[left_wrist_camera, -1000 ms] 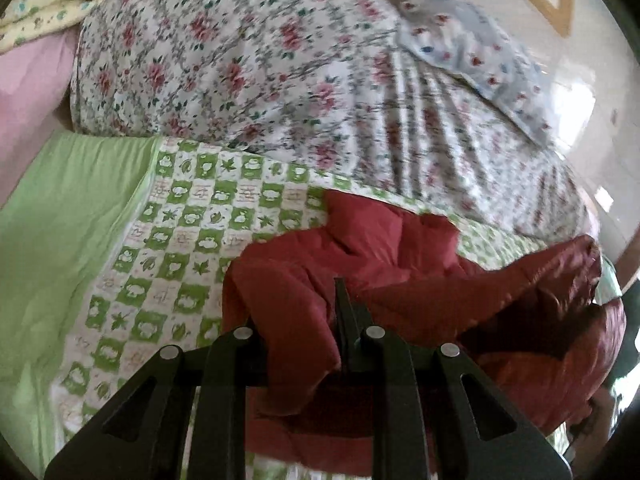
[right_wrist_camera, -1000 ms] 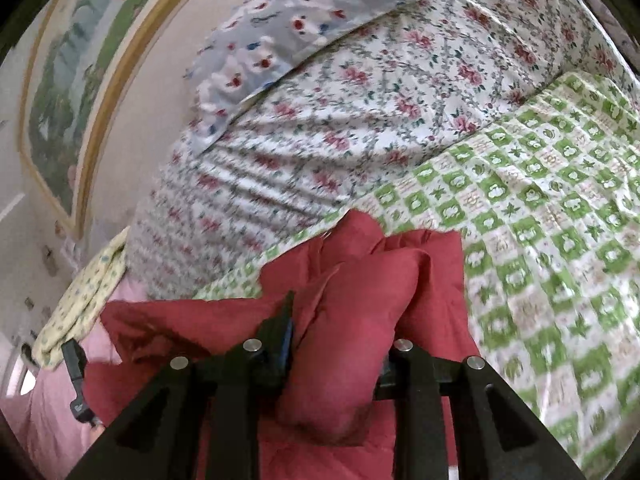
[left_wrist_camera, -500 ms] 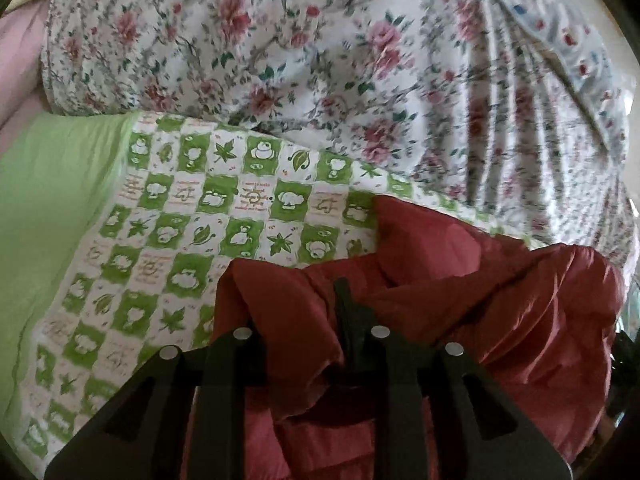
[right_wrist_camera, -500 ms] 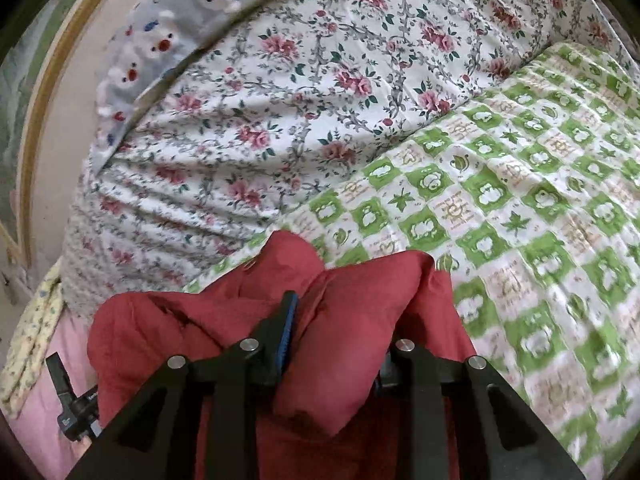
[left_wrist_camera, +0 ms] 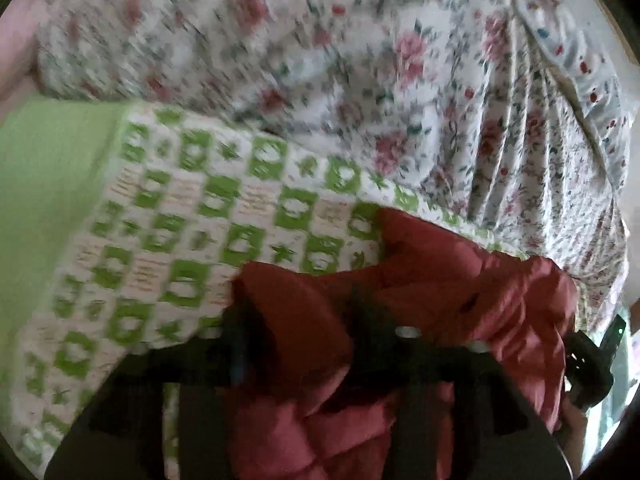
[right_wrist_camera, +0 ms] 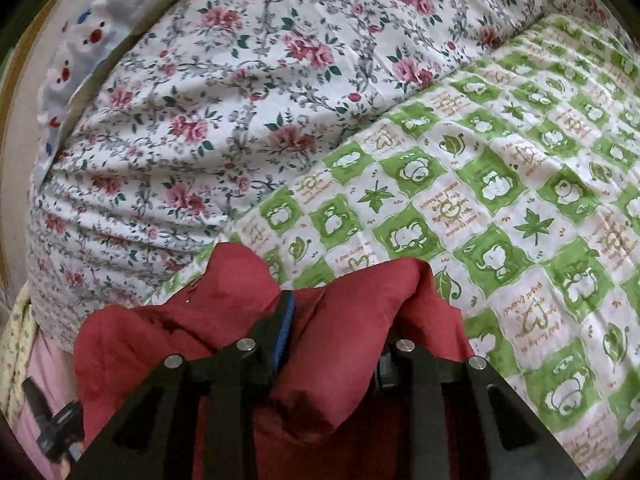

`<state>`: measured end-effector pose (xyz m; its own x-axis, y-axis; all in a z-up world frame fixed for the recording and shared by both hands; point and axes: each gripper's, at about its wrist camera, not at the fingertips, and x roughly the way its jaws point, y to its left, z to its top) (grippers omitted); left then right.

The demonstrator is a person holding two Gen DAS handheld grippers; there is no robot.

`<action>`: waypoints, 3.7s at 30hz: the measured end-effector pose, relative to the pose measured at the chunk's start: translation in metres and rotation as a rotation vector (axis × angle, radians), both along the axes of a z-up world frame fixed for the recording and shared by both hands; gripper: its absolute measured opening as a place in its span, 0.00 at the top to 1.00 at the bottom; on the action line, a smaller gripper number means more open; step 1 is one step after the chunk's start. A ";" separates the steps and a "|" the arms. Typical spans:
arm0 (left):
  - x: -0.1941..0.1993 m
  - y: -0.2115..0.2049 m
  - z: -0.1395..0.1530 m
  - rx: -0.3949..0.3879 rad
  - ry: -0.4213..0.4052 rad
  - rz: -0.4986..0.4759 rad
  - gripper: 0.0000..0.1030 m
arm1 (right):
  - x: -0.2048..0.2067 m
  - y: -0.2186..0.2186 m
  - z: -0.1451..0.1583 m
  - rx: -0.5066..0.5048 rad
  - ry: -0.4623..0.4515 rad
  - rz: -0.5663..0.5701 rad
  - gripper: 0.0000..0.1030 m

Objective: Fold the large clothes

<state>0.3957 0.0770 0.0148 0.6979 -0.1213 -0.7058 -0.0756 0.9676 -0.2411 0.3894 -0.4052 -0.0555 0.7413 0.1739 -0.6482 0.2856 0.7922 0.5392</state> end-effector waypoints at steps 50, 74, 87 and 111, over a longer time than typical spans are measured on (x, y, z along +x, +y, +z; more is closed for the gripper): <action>0.026 -0.063 -0.079 0.294 0.164 -0.073 0.18 | 0.012 0.066 -0.019 -0.311 0.152 0.302 0.25; -0.054 -0.036 -0.022 0.194 0.076 -0.119 0.19 | -0.009 0.063 0.000 -0.290 0.101 0.285 0.25; -0.074 0.006 -0.023 0.077 0.088 -0.108 0.19 | -0.083 0.048 0.035 -0.345 0.057 0.317 0.24; -0.045 0.052 -0.073 -0.313 0.163 -0.133 0.16 | -0.078 -0.013 -0.018 -0.018 0.120 0.289 0.08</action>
<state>0.3508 0.1288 -0.0586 0.5432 -0.4304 -0.7209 -0.0161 0.8531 -0.5215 0.3114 -0.4178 -0.0738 0.5811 0.3537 -0.7329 0.1082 0.8590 0.5004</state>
